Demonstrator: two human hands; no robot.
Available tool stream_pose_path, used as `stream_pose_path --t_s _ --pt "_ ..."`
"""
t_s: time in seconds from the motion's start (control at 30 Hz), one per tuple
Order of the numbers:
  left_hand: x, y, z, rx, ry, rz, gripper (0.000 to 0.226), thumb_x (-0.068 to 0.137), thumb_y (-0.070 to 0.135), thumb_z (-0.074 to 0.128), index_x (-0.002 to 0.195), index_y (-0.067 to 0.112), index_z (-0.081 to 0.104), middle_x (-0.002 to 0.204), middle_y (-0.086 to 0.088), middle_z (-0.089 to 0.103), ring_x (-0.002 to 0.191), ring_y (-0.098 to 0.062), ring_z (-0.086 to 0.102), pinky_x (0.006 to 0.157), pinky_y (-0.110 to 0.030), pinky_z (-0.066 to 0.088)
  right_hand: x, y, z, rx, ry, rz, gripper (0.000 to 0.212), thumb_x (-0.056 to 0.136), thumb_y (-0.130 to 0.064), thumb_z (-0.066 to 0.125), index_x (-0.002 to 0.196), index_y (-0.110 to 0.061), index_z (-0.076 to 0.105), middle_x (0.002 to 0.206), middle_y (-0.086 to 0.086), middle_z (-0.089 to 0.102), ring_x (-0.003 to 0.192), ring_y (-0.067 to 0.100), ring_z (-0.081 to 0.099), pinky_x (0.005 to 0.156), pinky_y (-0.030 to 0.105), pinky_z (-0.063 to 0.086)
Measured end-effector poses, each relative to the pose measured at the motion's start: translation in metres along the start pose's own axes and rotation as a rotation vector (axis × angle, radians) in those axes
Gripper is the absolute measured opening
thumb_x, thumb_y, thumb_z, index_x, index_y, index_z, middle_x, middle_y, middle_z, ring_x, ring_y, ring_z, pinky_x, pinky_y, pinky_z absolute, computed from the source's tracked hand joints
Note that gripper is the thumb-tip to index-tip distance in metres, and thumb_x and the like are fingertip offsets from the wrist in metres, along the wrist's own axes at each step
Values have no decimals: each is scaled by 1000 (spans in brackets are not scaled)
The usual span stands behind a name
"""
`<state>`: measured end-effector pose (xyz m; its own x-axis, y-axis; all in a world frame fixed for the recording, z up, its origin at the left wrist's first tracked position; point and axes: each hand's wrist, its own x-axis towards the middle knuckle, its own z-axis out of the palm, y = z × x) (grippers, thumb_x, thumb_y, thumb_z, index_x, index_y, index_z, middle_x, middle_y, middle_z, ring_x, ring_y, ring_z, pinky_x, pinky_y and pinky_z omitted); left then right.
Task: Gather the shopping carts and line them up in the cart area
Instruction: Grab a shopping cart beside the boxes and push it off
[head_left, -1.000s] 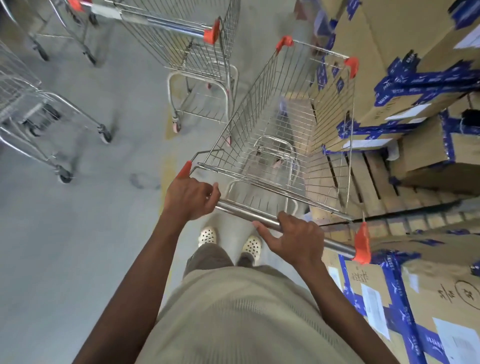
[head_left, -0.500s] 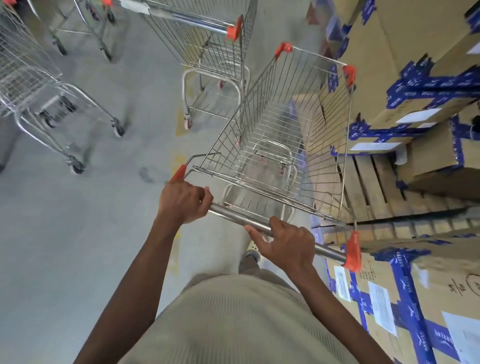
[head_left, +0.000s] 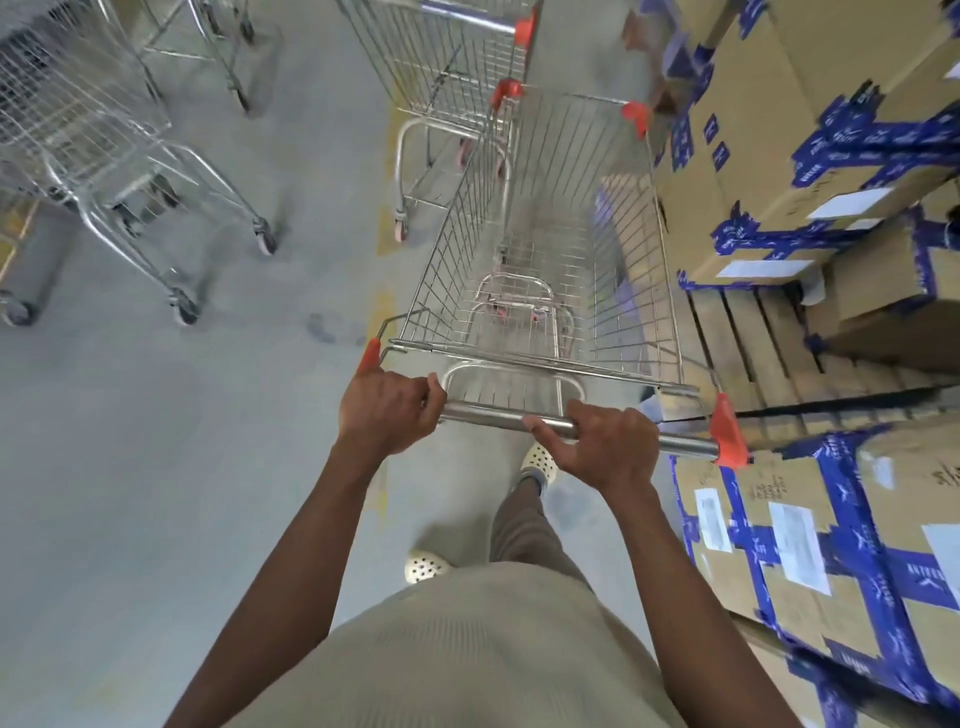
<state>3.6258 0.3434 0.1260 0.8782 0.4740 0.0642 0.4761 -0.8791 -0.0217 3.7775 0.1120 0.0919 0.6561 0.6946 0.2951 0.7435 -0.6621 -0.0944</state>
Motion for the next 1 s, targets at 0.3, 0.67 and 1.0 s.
stream_pose_path --t_s 0.3,0.67,1.0 --pt "-74 -20 -1 76 -98 -109 72 96 40 10 62 19 69 43 0 55 47 -24 57 118 -42 25 -6 -36 4 53 37 -101 78 87 -84 48 50 -15 54 40 7 48 39 33 55 51 28 37" --pt "-138 -68 -4 -16 -46 -533 70 96 41 20 55 15 71 40 -3 52 66 -35 68 104 -43 47 19 -115 14 147 28 -371 73 87 -78 52 51 -15 58 41 7 50 39 31 55 52 28 42" --pt "-158 -75 3 -2 -14 -834 72 95 42 16 61 18 75 42 -7 55 66 -35 68 112 -40 37 78 -159 27 242 -1 -652 69 85 -76 48 53 -17 61 40 5 52 40 28 56 54 25 37"
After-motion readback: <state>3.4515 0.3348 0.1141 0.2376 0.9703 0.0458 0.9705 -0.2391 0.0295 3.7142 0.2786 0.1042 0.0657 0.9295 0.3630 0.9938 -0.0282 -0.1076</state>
